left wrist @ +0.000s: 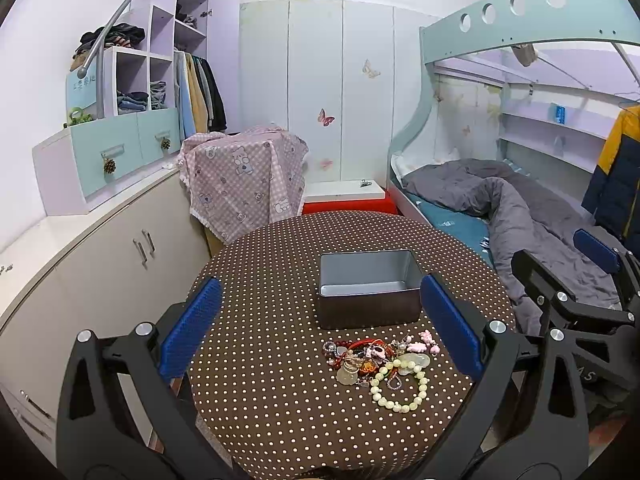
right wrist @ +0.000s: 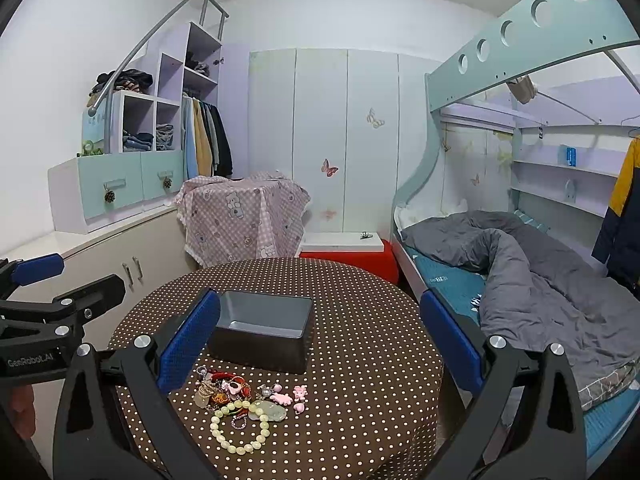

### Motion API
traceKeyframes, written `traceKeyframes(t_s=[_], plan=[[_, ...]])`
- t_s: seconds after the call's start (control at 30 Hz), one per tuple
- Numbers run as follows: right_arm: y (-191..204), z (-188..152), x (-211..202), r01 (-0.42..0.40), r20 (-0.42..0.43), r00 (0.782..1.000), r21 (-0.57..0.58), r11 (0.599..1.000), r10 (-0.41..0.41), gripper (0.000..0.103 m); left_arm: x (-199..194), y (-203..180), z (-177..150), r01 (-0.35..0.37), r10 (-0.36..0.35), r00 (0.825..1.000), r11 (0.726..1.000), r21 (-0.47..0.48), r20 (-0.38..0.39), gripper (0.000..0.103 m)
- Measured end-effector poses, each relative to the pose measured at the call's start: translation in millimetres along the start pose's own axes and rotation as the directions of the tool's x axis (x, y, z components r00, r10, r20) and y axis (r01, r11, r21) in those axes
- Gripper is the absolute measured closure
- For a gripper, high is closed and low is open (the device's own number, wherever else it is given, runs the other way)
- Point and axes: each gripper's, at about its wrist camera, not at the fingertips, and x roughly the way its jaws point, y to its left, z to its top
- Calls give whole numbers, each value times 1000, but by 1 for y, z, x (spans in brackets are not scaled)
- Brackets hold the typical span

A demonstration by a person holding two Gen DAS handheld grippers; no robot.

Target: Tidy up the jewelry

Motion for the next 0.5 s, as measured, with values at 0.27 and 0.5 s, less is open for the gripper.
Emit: traceKeyframes(t_s=[0.27, 0.5], plan=[[-1, 1, -1, 3, 1, 1000, 0, 1000, -3, 7, 1, 1, 0, -4, 4, 1000, 1000, 8, -9, 6], [-1, 1, -2, 1, 2, 1000, -4, 1000, -1, 7, 1, 1, -1, -4, 4, 1000, 1000, 5, -4, 6]])
